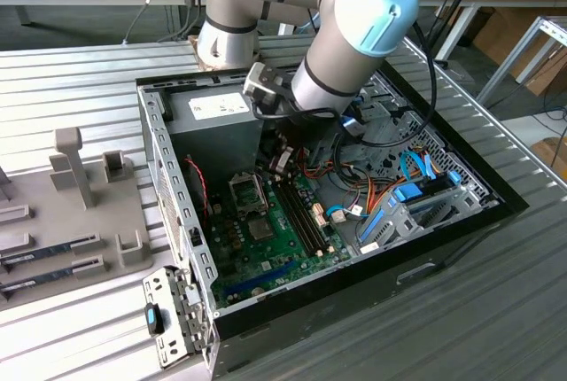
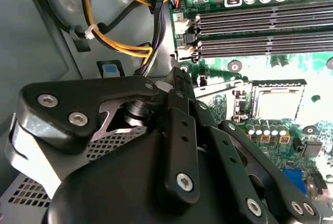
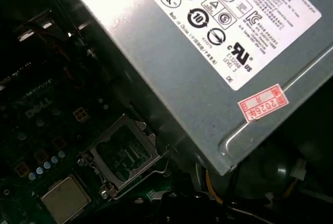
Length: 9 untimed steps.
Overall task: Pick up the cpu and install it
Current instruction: 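Close the cpu cover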
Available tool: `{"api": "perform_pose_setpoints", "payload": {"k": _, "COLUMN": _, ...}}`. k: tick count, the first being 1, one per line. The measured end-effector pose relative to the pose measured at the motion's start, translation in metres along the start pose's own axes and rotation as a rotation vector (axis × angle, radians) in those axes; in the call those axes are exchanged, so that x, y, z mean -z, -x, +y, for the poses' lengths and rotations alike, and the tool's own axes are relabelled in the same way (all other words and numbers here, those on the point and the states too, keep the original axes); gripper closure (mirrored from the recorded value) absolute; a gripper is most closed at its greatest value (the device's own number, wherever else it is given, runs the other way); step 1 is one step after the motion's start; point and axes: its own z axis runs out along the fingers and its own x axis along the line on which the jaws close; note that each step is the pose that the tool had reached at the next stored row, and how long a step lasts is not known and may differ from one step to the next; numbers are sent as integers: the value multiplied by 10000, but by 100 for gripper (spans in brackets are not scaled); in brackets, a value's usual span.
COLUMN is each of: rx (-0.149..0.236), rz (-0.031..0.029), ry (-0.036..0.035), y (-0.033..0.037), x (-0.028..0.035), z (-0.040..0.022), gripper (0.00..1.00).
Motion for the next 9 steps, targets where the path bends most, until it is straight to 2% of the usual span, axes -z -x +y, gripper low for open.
{"api": "perform_pose_setpoints", "payload": {"k": 2, "rx": 63, "rz": -41, "ry": 48, "y": -1, "x": -17, "z": -3, "gripper": 89}}
{"api": "perform_pose_setpoints", "payload": {"k": 4, "rx": 98, "rz": -119, "ry": 114, "y": -2, "x": -42, "z": -7, "gripper": 89}}
{"api": "perform_pose_setpoints", "payload": {"k": 8, "rx": 233, "rz": -198, "ry": 210, "y": -6, "x": -81, "z": -13, "gripper": 89}}
{"api": "perform_pose_setpoints", "payload": {"k": 9, "rx": 295, "rz": -278, "ry": 286, "y": -8, "x": -94, "z": -14, "gripper": 89}}
